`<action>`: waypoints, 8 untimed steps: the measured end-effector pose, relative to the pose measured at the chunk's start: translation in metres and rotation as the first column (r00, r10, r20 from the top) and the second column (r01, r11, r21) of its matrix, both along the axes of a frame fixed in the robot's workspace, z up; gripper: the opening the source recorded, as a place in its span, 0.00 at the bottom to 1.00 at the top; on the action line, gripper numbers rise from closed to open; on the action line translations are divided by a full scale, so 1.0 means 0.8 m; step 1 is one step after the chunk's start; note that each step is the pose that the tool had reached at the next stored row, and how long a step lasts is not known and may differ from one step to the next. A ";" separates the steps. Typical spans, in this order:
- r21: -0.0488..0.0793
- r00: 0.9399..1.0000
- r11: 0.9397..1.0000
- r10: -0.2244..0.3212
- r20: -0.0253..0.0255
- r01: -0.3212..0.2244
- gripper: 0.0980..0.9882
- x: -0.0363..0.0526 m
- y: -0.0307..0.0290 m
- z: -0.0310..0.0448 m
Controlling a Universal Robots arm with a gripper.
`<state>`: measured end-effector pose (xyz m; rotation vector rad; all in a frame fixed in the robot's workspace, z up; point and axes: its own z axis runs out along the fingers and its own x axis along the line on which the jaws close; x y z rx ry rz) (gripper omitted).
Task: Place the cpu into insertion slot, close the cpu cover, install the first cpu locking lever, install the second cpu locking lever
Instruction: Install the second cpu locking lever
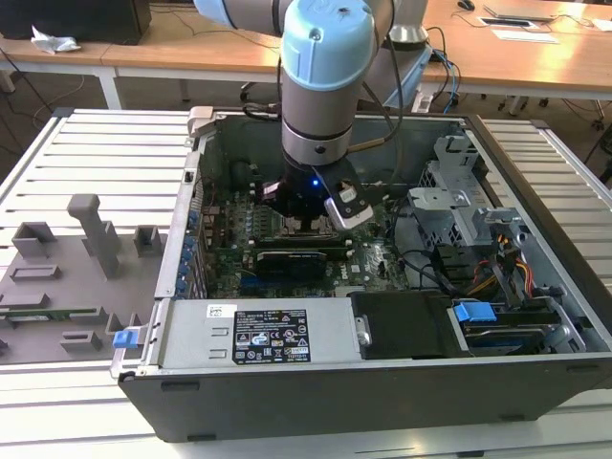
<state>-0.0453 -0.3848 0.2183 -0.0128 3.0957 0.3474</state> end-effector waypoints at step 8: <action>-0.047 1.000 0.999 0.000 0.000 0.000 0.01 0.002 0.0420 0.0008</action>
